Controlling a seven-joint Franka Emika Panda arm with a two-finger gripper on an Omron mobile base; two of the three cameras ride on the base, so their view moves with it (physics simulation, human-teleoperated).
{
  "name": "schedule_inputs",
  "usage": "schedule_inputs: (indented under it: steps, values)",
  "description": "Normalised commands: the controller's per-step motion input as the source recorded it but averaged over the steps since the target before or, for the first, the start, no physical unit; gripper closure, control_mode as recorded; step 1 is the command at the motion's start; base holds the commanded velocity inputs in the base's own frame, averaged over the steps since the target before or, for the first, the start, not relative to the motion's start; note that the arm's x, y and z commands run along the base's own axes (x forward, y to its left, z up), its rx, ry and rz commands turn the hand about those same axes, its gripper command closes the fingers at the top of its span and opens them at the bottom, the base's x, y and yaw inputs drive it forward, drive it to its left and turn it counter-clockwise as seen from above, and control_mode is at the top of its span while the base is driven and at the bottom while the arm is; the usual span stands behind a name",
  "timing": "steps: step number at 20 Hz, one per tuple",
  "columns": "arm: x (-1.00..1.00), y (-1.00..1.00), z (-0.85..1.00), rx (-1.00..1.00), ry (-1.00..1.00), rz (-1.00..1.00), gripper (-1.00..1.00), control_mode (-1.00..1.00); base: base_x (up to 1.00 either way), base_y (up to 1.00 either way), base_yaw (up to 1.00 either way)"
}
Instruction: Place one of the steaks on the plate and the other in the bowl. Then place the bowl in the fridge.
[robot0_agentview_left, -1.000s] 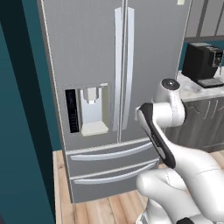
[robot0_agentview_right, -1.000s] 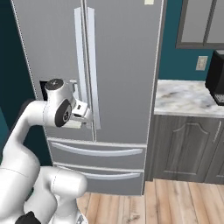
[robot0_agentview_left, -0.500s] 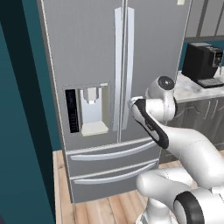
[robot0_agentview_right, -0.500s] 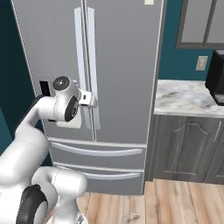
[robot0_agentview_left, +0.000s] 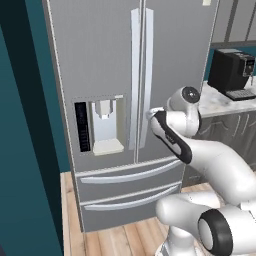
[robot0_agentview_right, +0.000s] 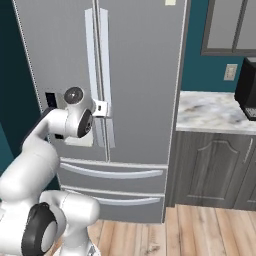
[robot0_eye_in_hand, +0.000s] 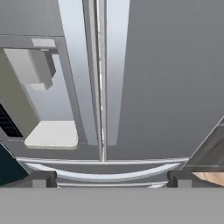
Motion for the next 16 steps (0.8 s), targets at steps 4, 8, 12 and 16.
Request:
schedule_inputs:
  steps: [4, 8, 12, 16]
  values:
    - [0.39, 0.00, 0.00, 0.04, -0.03, 0.00, -1.00, -1.00, 0.00, 0.00, 0.00]
    - [0.34, 0.00, 0.02, 0.04, -0.08, 0.00, -1.00, -1.00, 0.00, 0.00, 0.00]
    - [0.55, 0.00, 0.04, -0.02, 0.05, 0.00, -1.00, -1.00, 0.00, 0.00, 0.00]
    - [0.52, 0.00, 0.00, 0.00, 0.00, 0.00, -1.00, -1.00, 0.00, 0.00, 0.00]
